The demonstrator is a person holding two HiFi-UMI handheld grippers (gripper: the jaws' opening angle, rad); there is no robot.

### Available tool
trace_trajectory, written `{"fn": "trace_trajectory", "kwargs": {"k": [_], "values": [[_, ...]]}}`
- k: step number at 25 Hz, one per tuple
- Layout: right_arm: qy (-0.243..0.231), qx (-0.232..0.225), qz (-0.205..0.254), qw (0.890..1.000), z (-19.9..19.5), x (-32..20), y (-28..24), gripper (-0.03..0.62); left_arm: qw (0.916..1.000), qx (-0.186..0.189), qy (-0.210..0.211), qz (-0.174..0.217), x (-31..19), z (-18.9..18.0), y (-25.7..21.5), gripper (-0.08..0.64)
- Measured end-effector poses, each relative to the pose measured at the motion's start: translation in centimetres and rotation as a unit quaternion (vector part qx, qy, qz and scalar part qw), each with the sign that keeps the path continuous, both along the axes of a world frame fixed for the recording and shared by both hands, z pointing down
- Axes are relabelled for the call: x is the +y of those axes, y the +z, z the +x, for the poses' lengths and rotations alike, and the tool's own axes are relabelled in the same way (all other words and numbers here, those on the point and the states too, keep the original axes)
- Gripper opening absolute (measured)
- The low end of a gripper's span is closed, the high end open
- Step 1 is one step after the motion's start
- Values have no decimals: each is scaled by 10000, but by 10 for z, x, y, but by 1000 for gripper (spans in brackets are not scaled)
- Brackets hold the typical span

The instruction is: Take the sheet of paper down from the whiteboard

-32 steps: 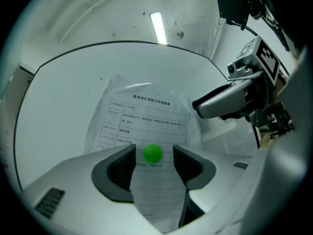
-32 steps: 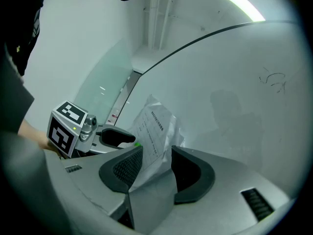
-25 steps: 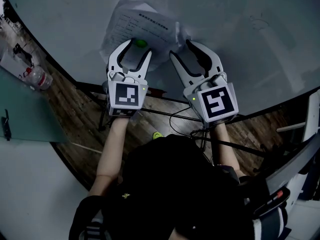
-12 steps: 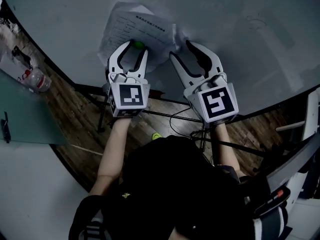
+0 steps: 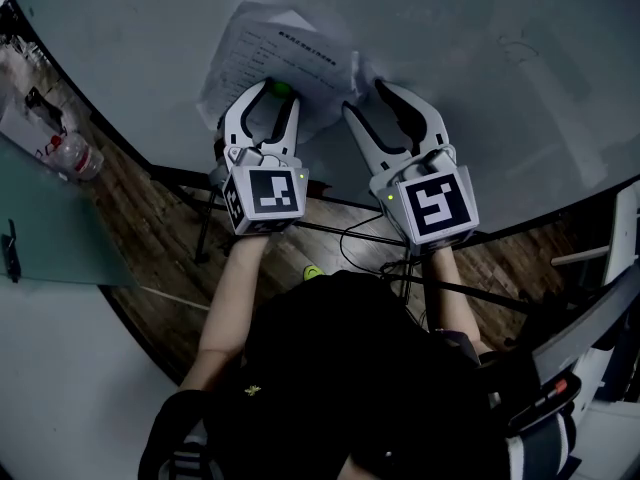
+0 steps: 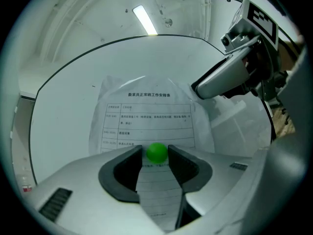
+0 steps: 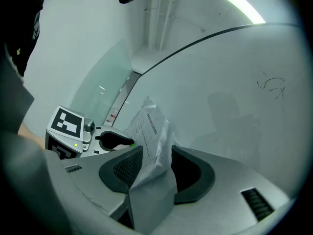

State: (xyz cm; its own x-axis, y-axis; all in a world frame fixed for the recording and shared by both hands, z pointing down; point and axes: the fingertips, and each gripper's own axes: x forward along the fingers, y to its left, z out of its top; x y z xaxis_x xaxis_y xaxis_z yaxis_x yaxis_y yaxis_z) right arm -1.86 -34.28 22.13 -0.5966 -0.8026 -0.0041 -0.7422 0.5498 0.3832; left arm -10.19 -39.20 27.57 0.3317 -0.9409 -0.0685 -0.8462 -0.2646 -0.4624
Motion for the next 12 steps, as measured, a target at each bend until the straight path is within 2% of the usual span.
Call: {"fn": "trace_trajectory", "kwargs": {"k": [12], "values": [[320, 43, 108, 9994, 10, -2, -7, 166, 10000, -13, 51, 26, 3, 1, -1, 138]]}}
